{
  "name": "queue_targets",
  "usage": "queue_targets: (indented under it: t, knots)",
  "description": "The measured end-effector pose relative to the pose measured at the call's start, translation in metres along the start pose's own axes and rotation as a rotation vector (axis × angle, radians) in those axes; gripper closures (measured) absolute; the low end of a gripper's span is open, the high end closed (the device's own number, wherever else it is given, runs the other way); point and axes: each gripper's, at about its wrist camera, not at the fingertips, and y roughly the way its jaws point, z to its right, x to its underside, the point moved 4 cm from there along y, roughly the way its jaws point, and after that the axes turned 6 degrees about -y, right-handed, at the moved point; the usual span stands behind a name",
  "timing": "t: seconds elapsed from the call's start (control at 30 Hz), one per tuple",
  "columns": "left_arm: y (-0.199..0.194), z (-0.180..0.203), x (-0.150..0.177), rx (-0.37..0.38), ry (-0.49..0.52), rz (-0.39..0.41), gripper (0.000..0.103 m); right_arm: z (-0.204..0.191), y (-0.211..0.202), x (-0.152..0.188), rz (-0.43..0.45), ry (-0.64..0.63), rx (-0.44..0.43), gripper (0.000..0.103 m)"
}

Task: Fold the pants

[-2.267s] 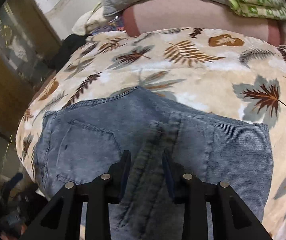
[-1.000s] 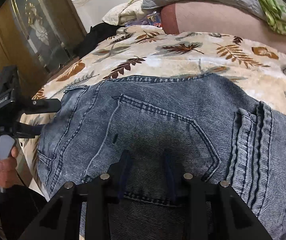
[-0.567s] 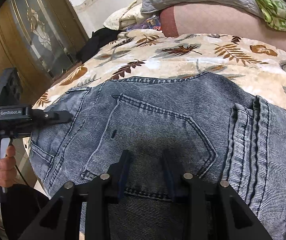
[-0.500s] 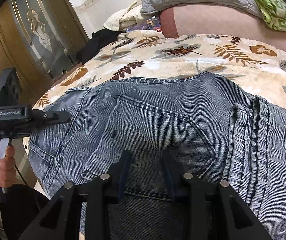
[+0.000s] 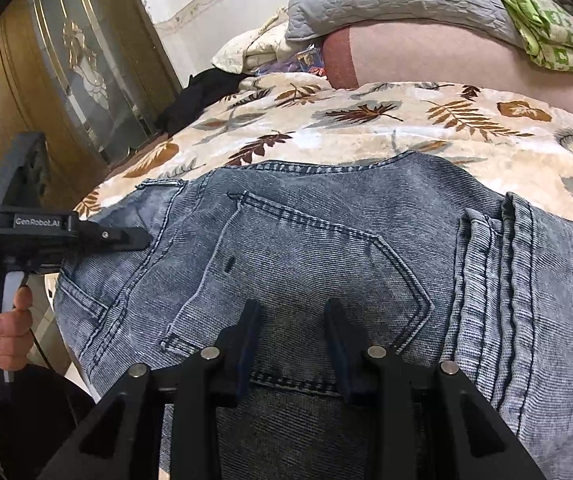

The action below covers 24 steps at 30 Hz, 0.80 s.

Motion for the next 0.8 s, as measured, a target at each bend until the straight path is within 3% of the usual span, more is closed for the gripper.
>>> queue_targets:
  t: [0.37, 0.6, 0.8]
  knots:
    - [-0.034, 0.093, -0.007, 0.010, 0.193, 0.040, 0.085, 0.002, -0.017, 0.009, 0.025, -0.001, -0.014, 0.067]
    - [-0.032, 0.171, 0.001, 0.017, 0.327, -0.005, 0.085, 0.019, -0.057, 0.015, 0.057, 0.062, -0.072, 0.067]
    - [0.000, 0.246, 0.033, 0.027, 0.432, -0.086, 0.085, 0.081, -0.120, 0.024, 0.132, 0.187, 0.031, 0.067]
